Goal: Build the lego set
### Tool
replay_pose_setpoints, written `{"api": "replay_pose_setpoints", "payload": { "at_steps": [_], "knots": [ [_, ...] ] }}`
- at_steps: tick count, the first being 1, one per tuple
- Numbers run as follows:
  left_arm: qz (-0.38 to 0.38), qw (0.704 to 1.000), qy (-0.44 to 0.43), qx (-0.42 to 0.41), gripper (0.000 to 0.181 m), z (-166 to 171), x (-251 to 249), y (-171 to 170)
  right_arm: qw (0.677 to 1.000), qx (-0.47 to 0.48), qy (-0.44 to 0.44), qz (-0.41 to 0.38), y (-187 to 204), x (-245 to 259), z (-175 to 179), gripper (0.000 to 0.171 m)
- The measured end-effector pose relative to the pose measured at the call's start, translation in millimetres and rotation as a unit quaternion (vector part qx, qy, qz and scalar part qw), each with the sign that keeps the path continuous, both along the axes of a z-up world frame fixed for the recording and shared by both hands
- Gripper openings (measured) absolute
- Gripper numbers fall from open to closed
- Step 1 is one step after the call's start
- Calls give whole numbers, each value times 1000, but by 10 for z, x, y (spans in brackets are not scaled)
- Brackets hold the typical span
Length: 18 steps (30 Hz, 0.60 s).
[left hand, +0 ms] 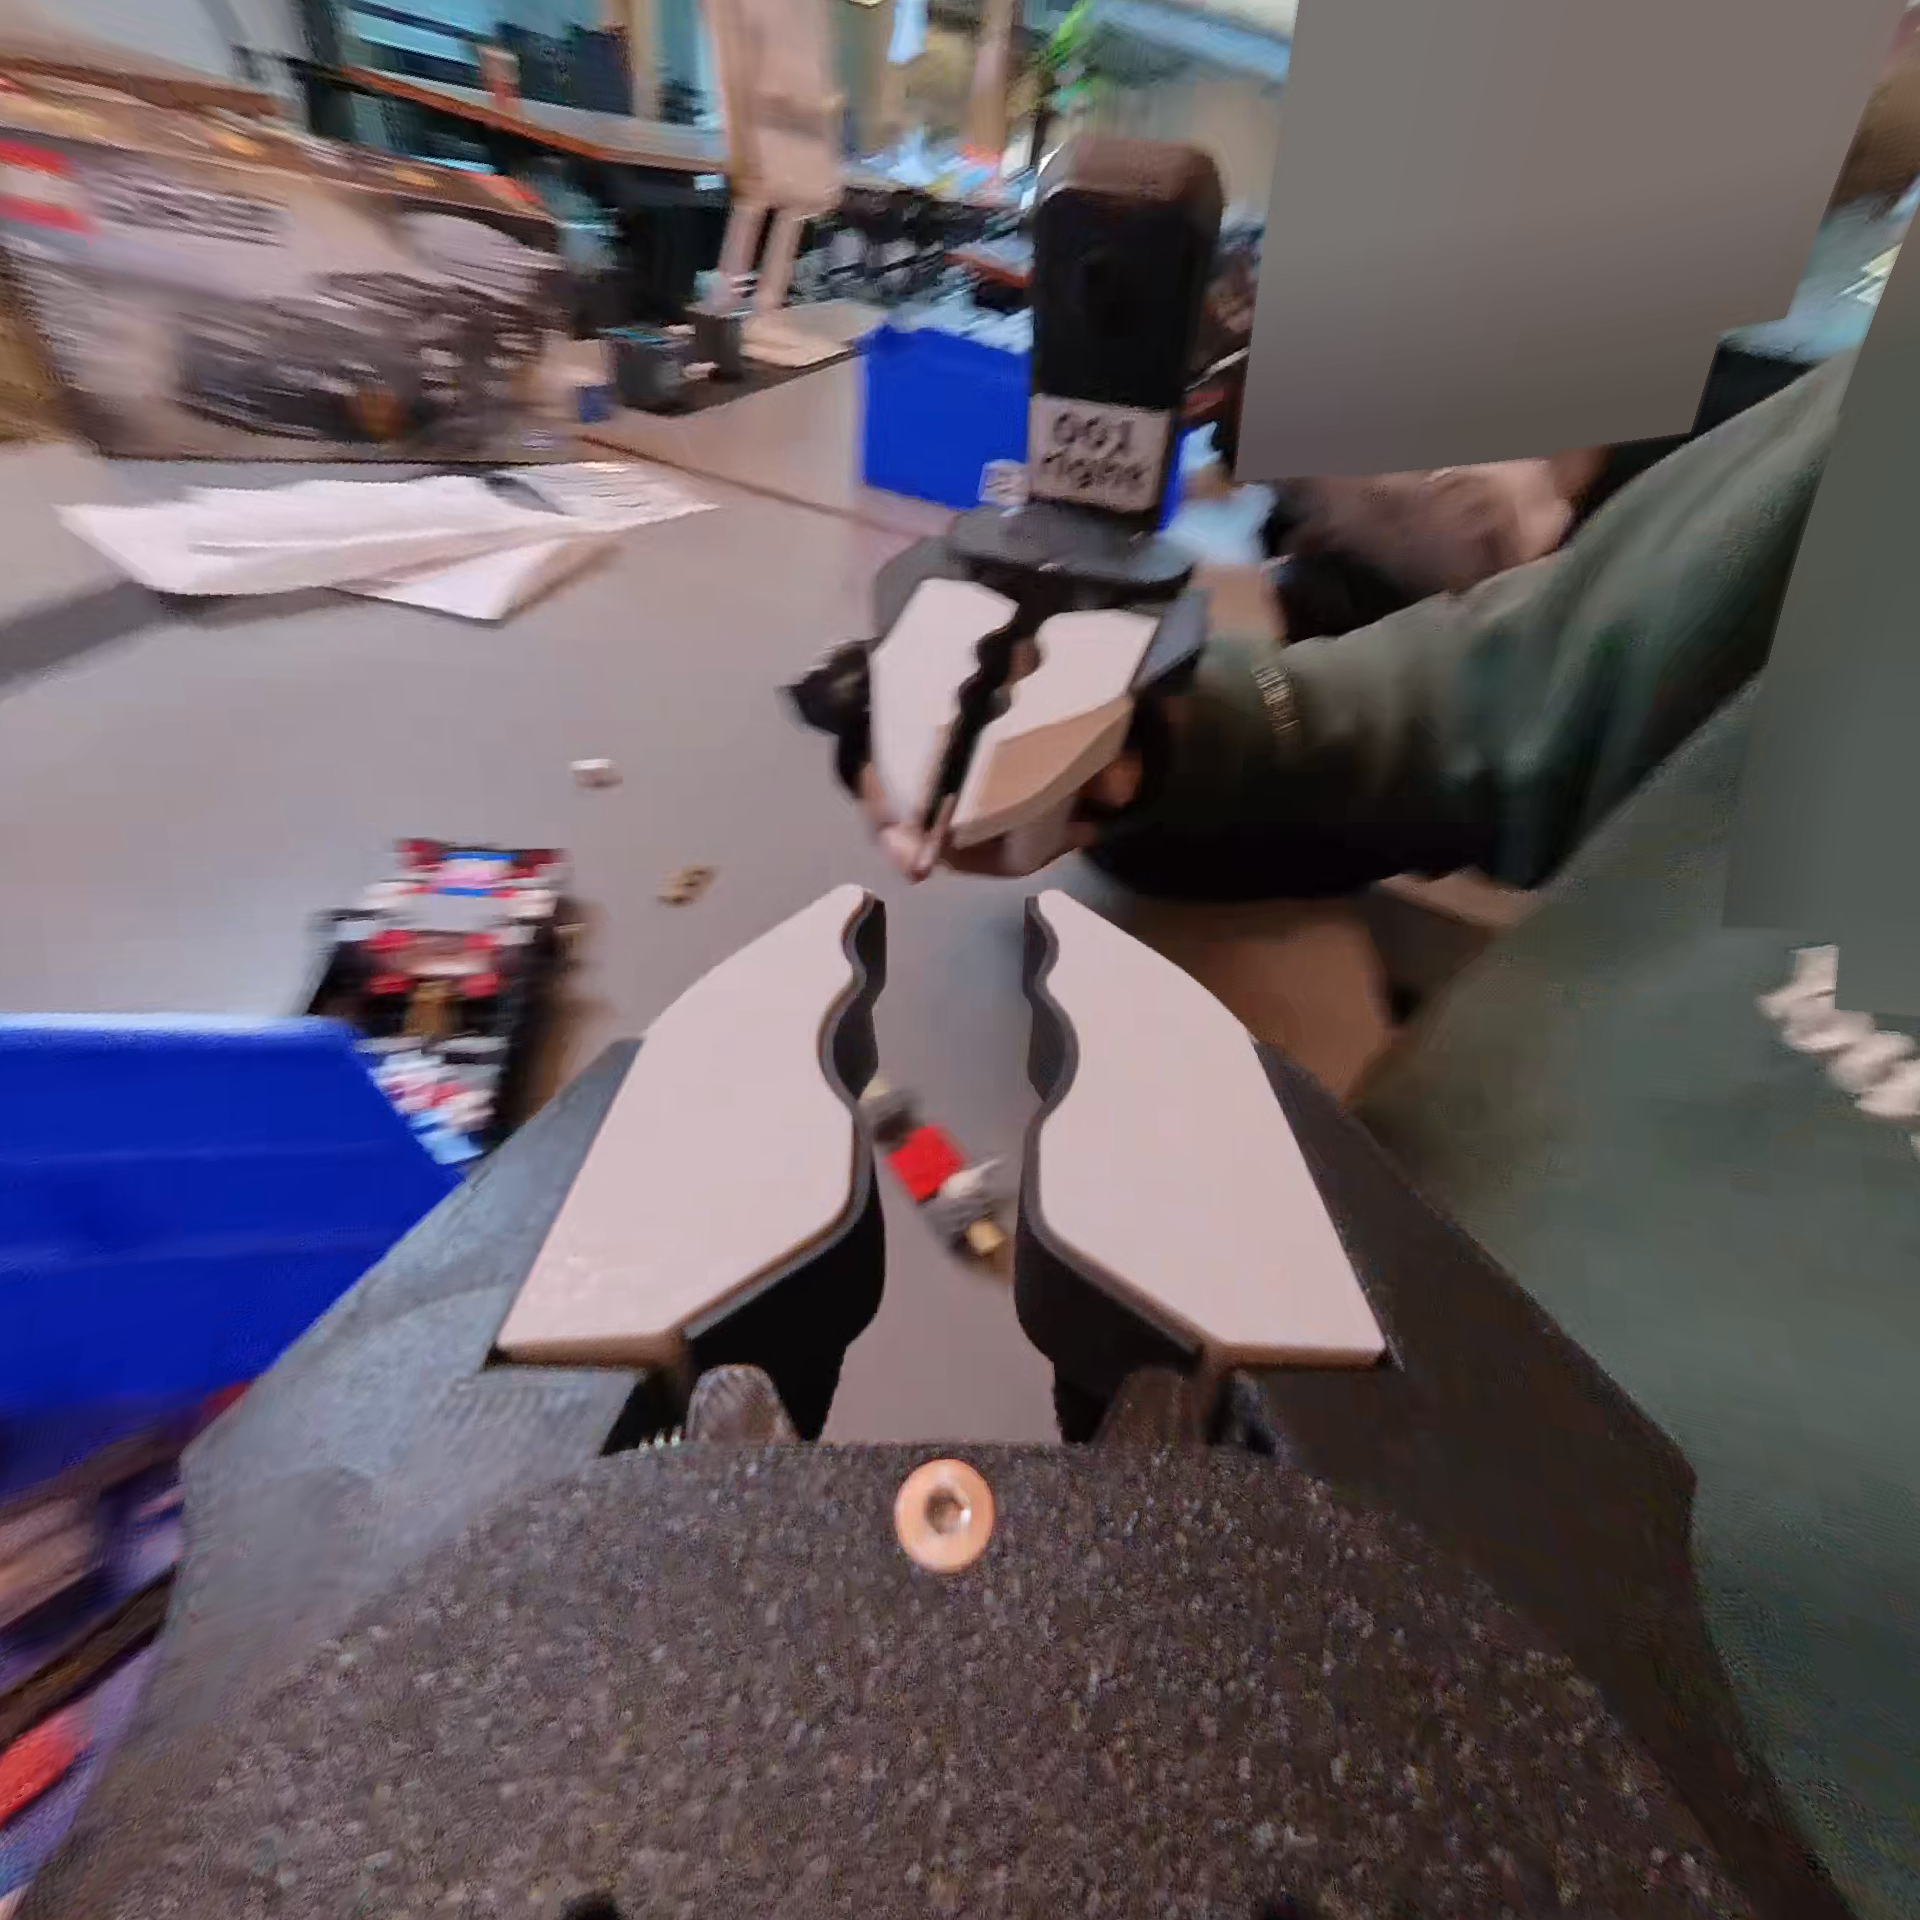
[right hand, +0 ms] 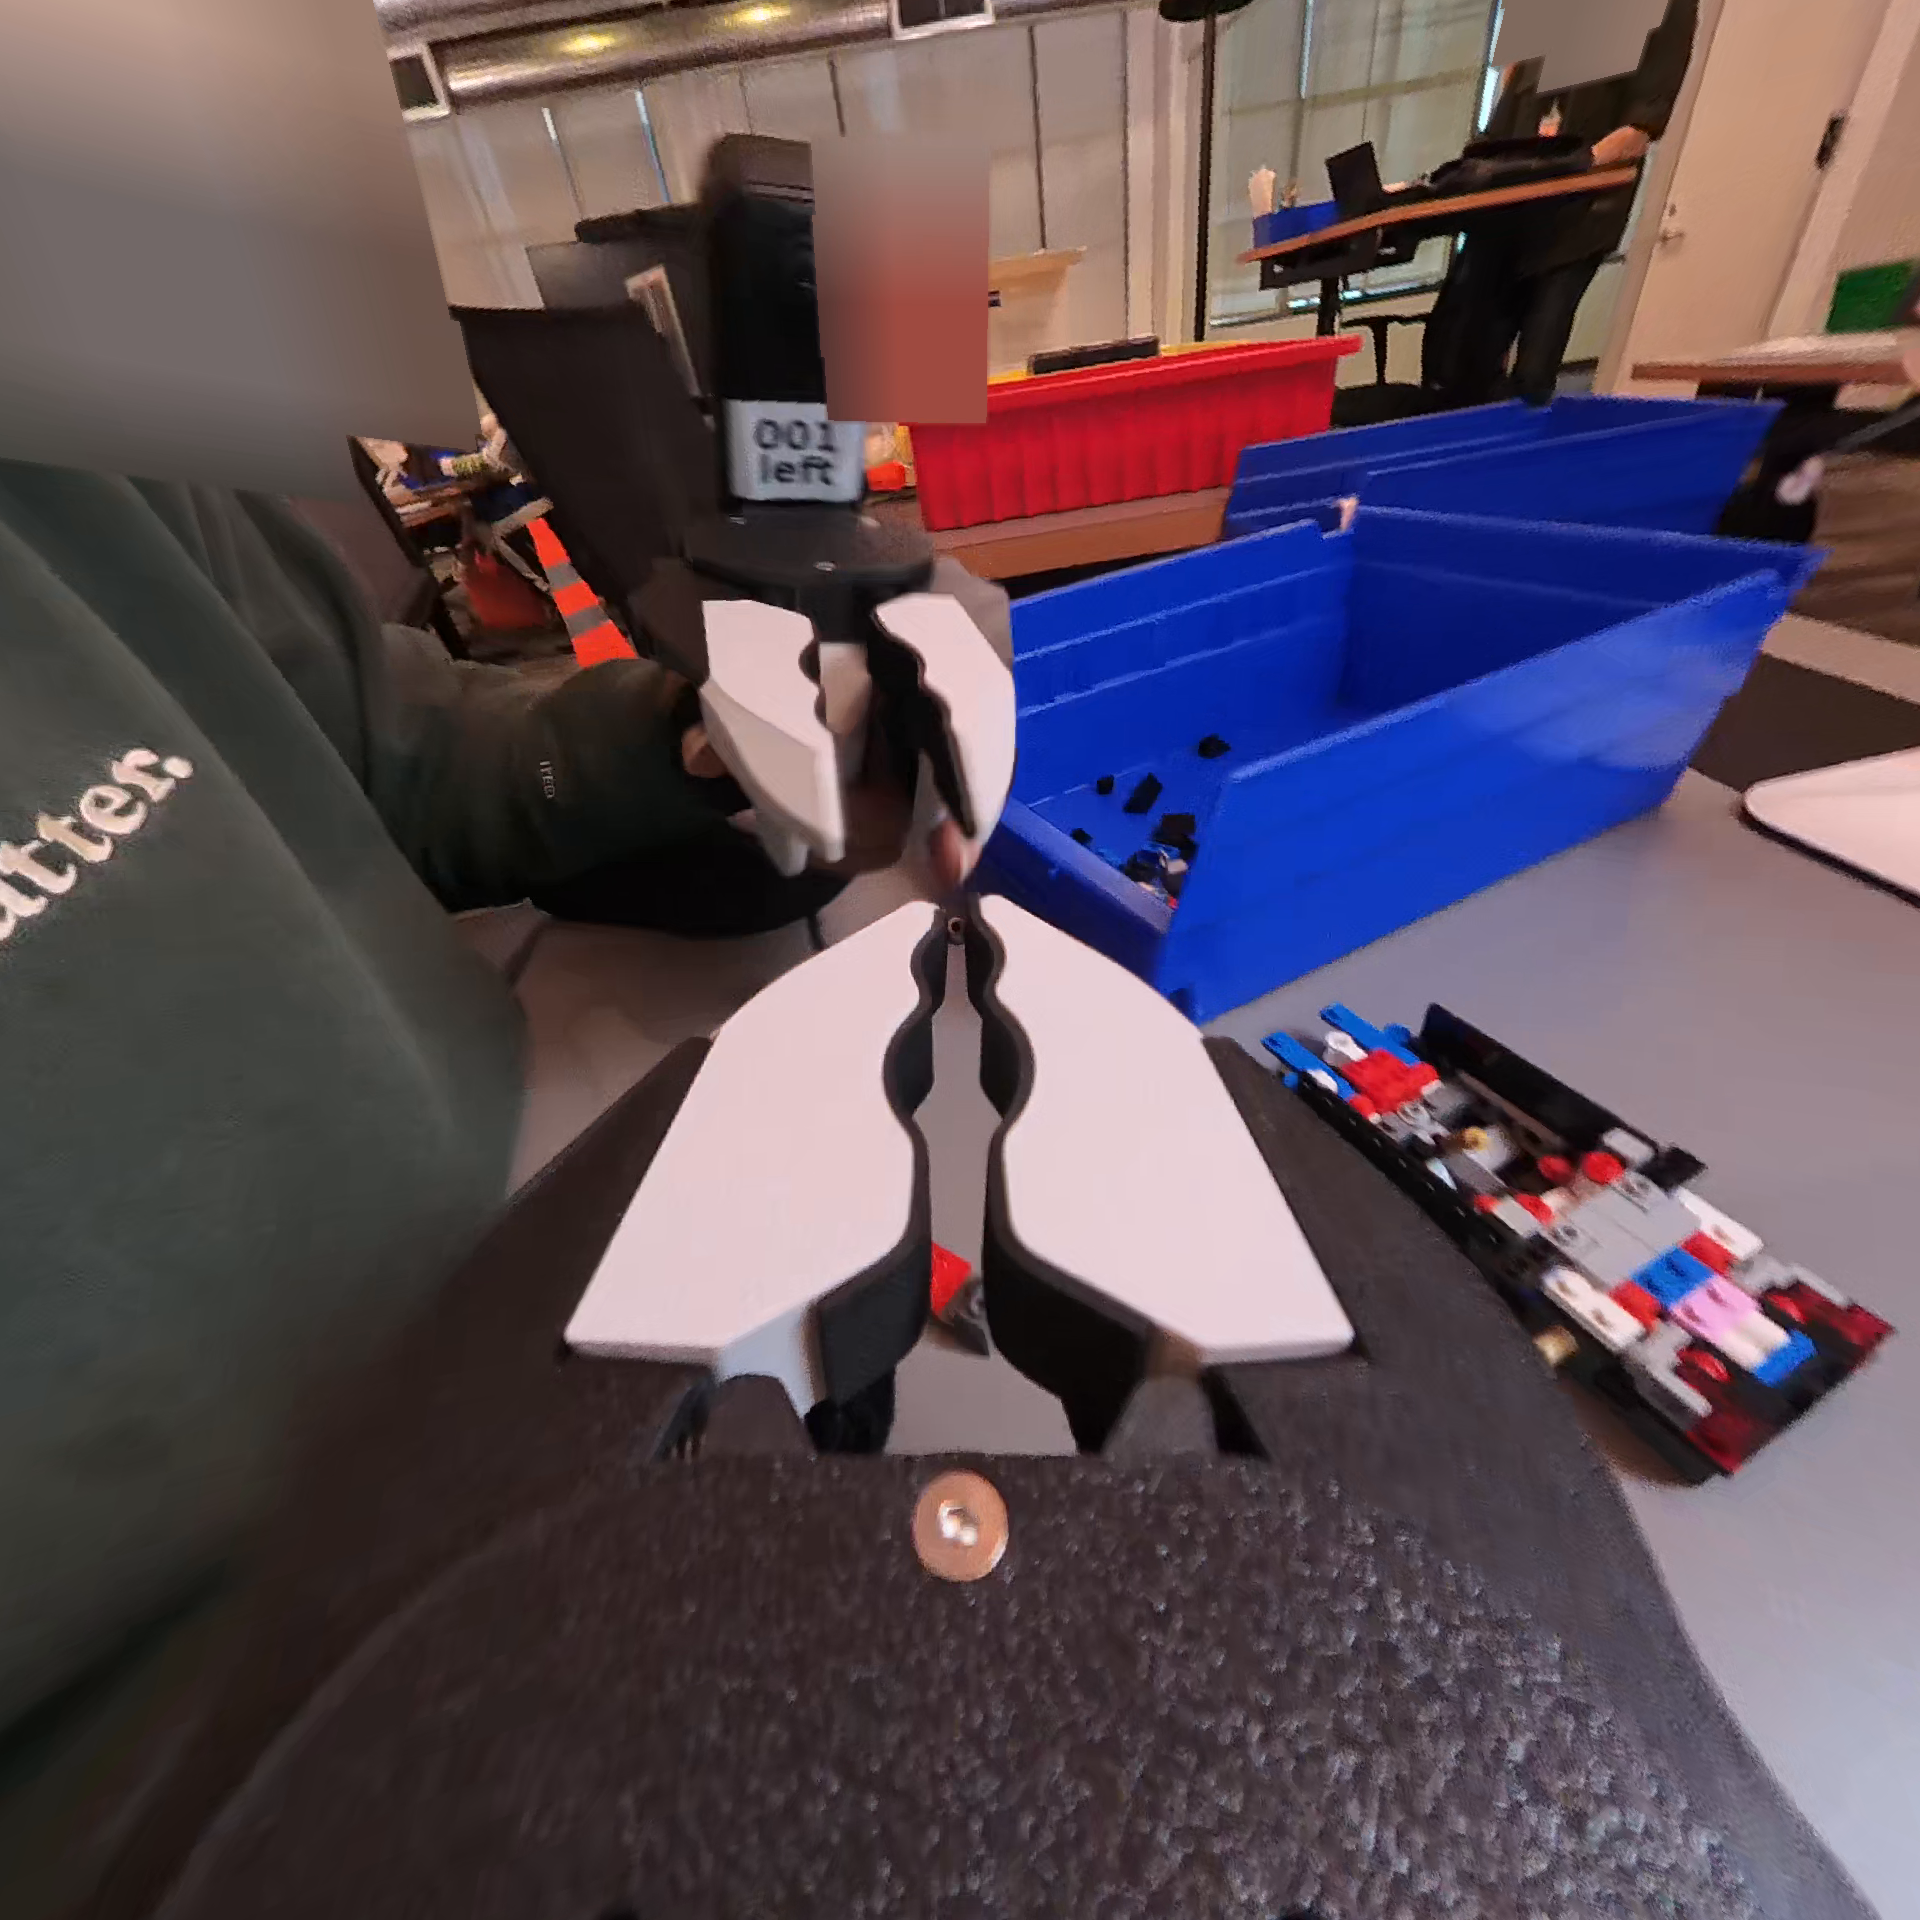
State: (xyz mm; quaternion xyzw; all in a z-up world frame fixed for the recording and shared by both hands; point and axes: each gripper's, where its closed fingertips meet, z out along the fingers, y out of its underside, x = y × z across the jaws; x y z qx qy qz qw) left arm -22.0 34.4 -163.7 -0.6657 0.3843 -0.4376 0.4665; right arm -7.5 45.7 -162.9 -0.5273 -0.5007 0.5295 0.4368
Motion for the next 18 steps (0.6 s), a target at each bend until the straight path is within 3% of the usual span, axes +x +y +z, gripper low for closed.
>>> {"api": "replay_pose_setpoints", "payload": {
  "at_steps": [4, 9, 18],
  "knots": [
    [-46, 995, -65, -67, 14, 17, 150, -106, 1000, 18, 4, 20, -159, -76, 6, 3],
    [-37, 997, -55, -38, 0, 18, 157, -103, 1000, 4, 1, 27, -179, -85, -28, 3],
    [-8, 1000, -11, 8, 11, -54, 147, -44, 998, -54, 26, 37, -152, -70, 26, 3]
  ]
}}
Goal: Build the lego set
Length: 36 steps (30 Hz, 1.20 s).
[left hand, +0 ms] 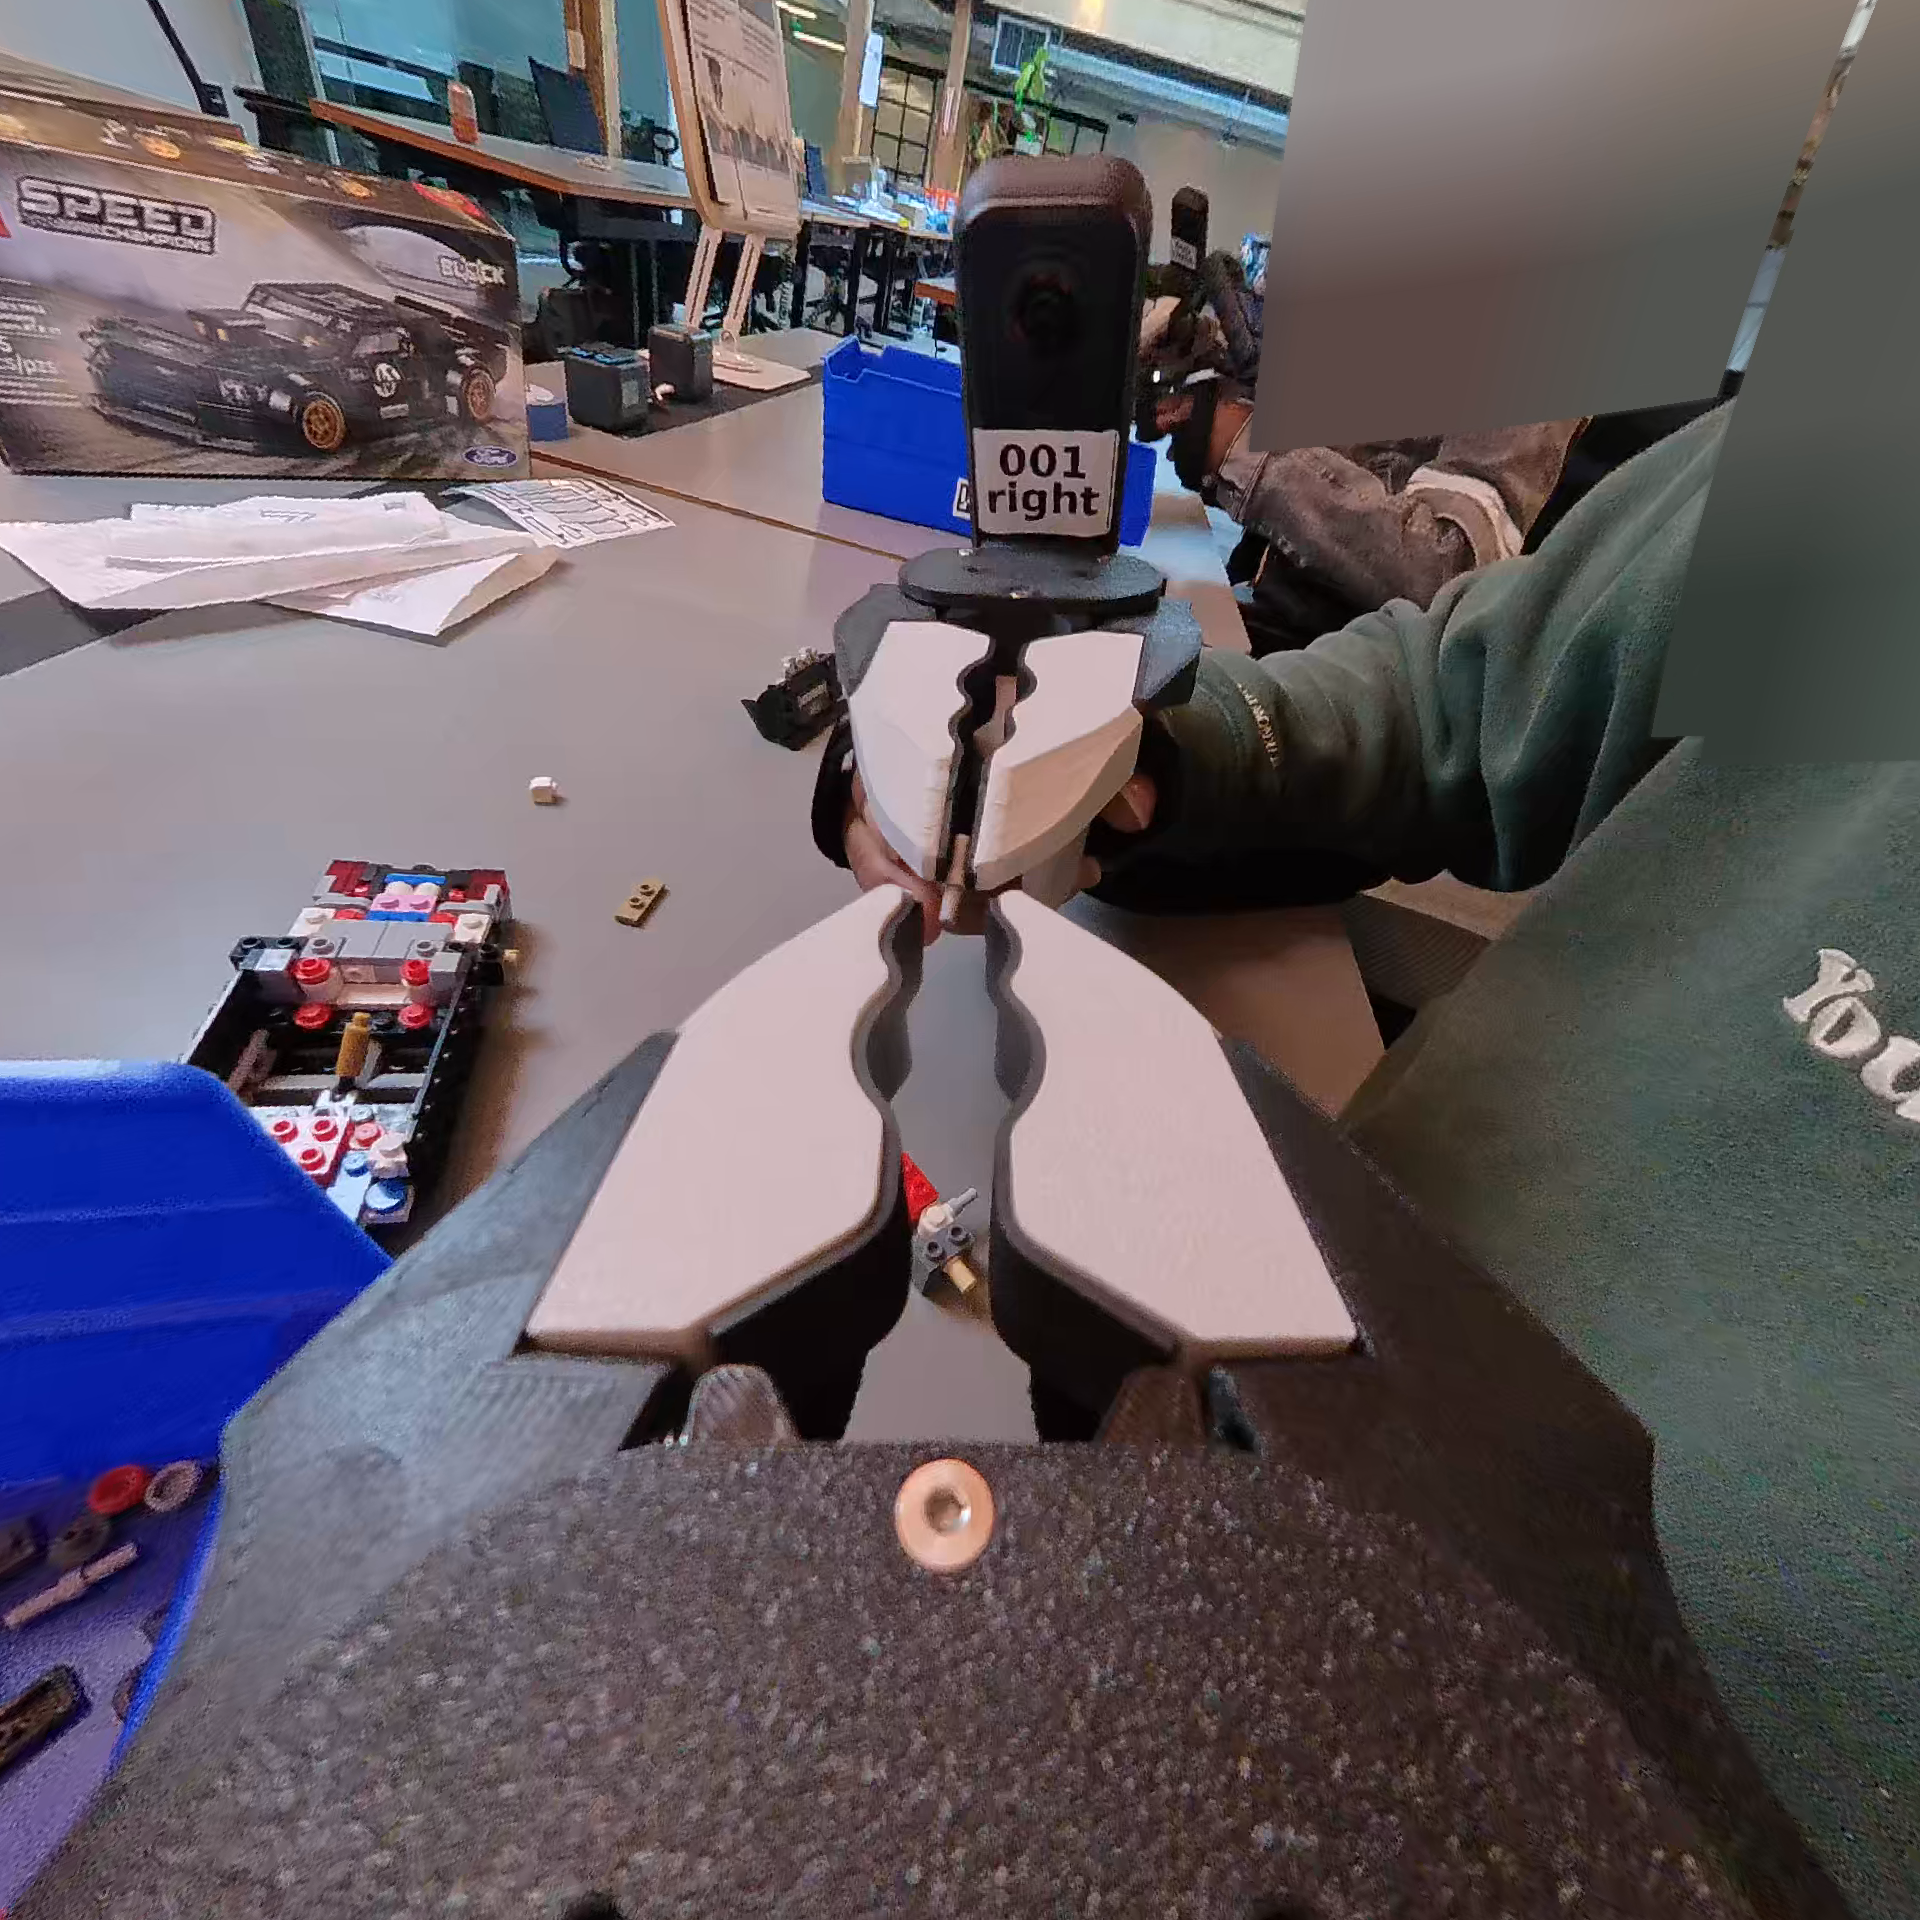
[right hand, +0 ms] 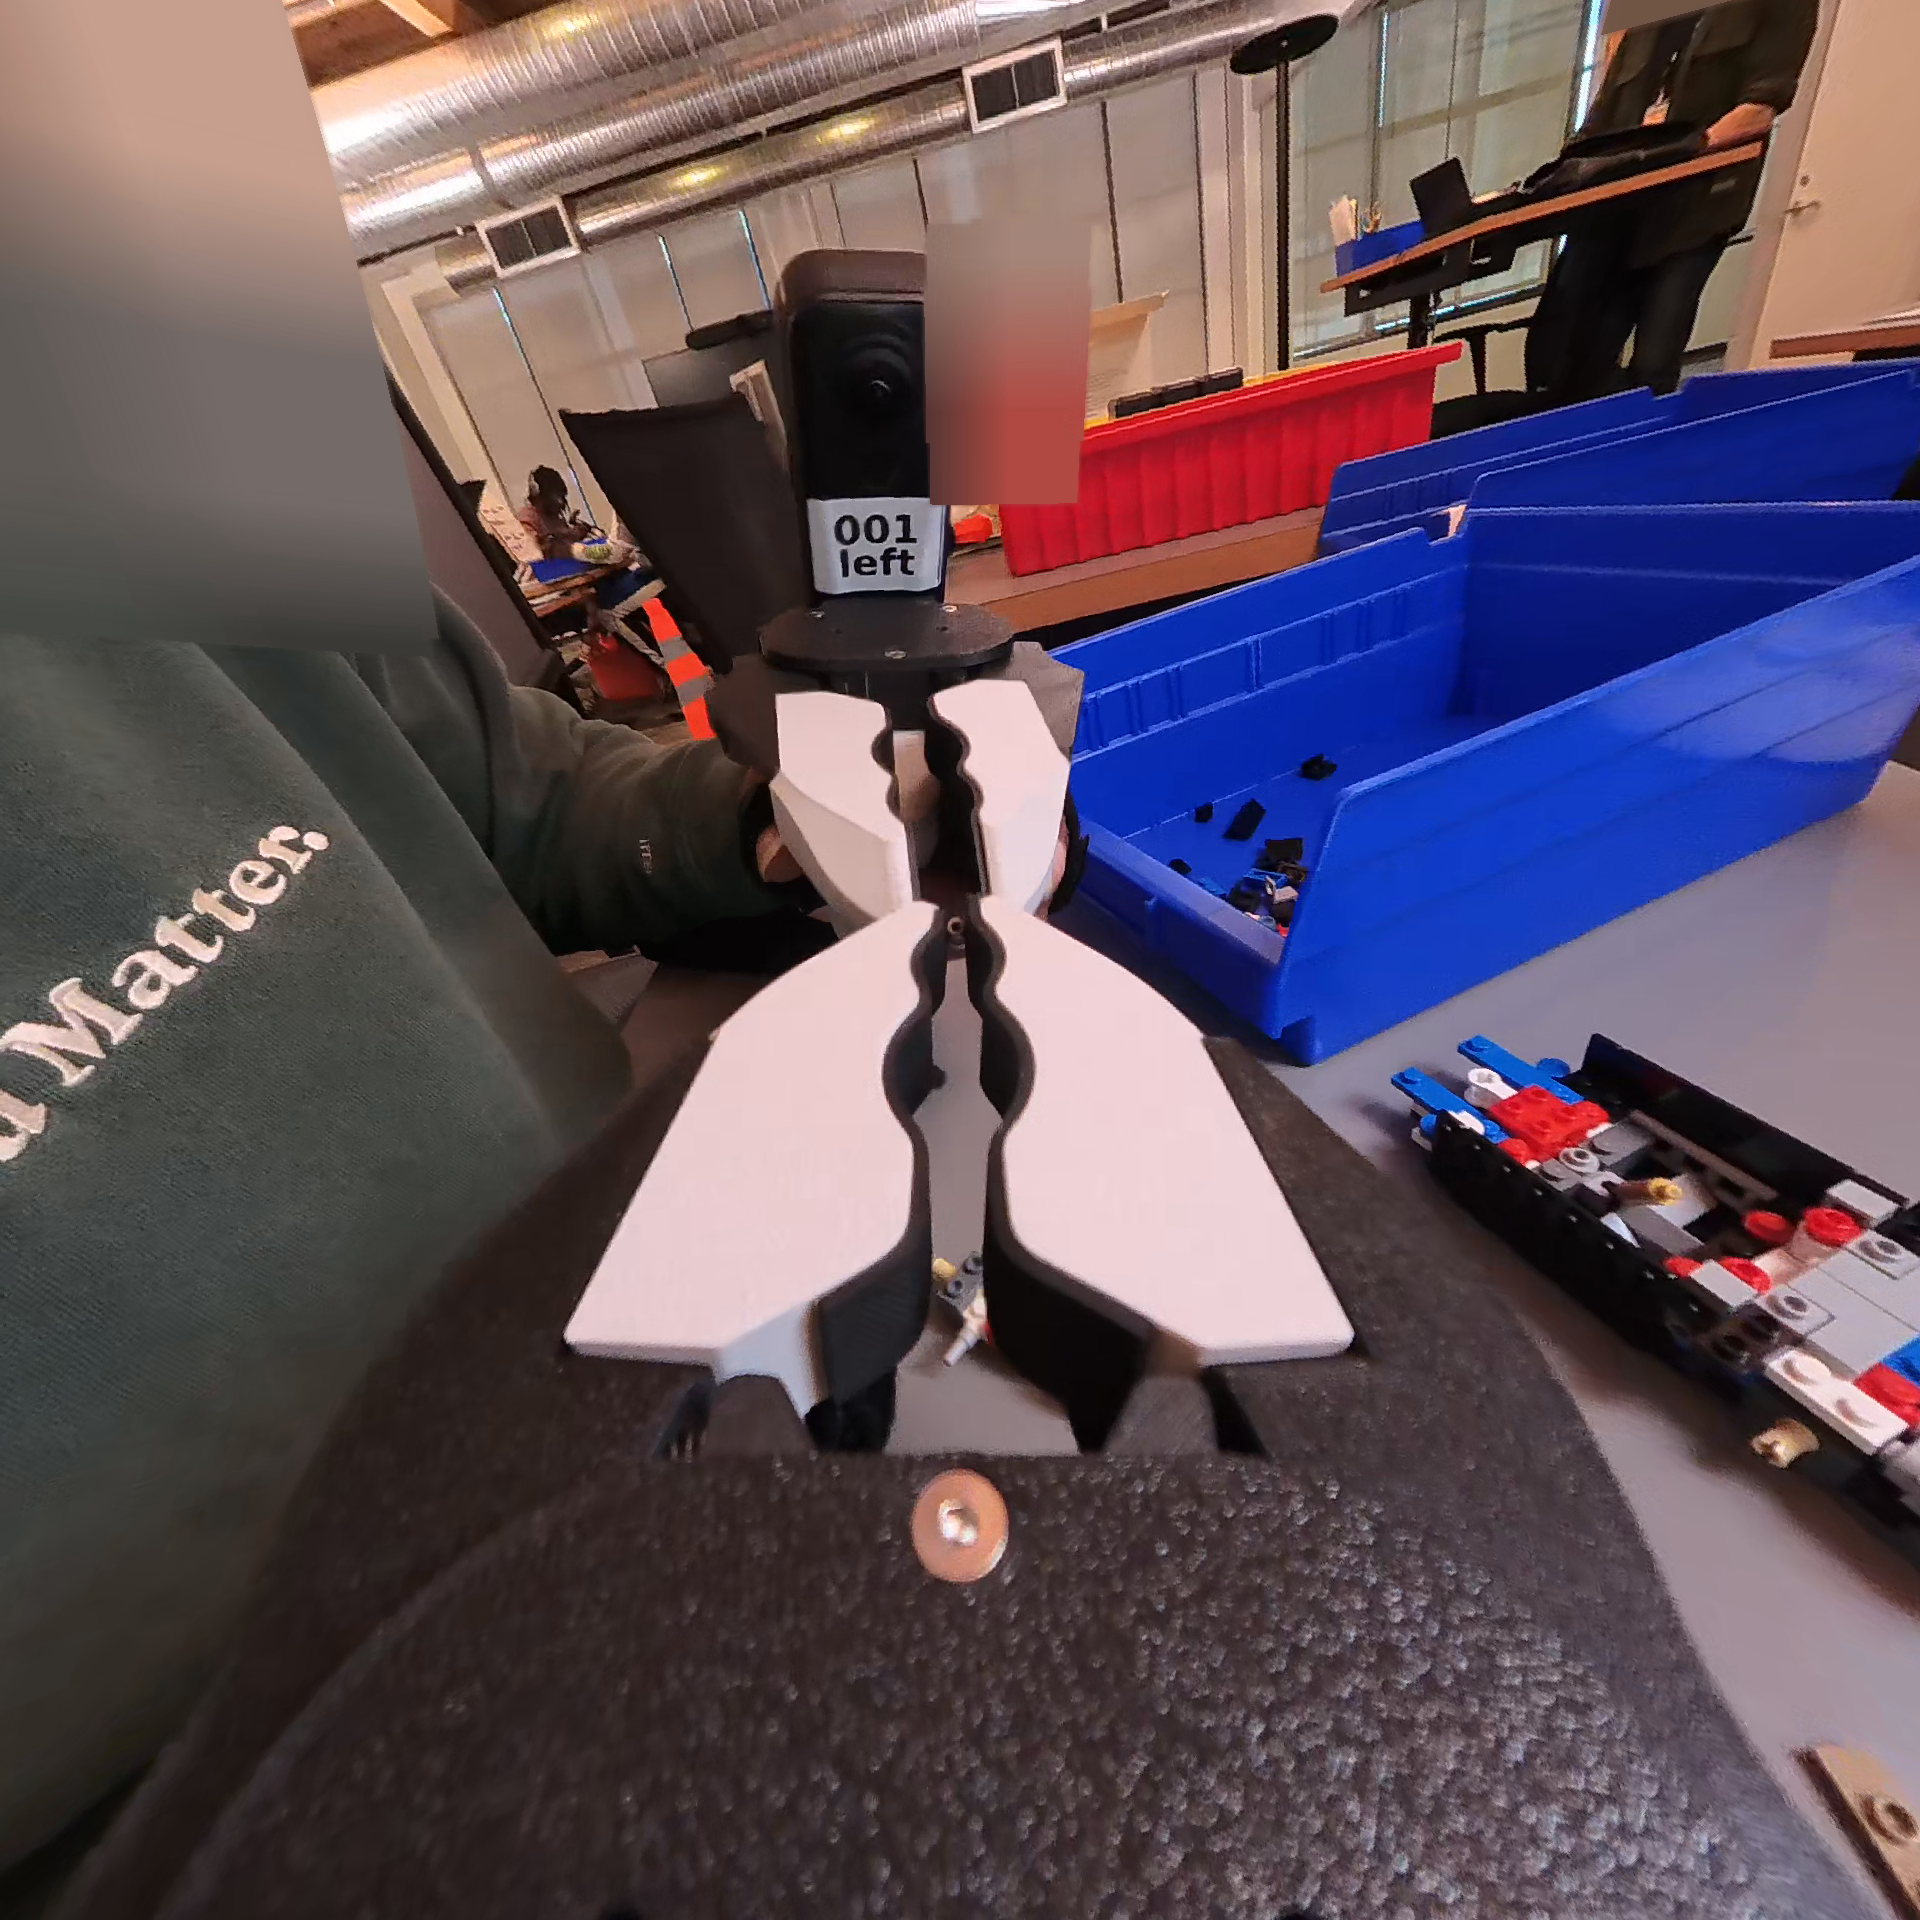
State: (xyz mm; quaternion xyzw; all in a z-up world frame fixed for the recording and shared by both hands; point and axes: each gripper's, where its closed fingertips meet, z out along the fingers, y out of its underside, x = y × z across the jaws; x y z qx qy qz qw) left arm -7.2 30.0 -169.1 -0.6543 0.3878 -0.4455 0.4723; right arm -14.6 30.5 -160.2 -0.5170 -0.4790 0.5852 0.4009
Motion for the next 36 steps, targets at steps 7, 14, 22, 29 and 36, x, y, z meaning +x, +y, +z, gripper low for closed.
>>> {"api": "replay_pose_setpoints", "payload": {
  "at_steps": [7, 14, 22, 29, 36],
  "knots": [
    [3, 999, 37, 19, 3, -61, 25, -20, 1000, -12, -3, 12, -35, -23, -26, 3],
    [283, 933, 202, 95, 3, -82, -1026, 769, 991, 65, -118, 24, 30, 113, -310, 16],
    [288, 907, 304, -45, 46, -639, -1310, 799, 903, 312, -282, 86, -288, 142, -1011, 21],
    [264, 926, 268, 17, 55, -421, -1154, 761, 857, 400, -315, 74, -237, 156, -1174, 15],
    [222, 933, 283, 15, 58, -489, -1044, 644, 824, 477, -302, 42, -175, 89, -1213, 4]
  ]
}}
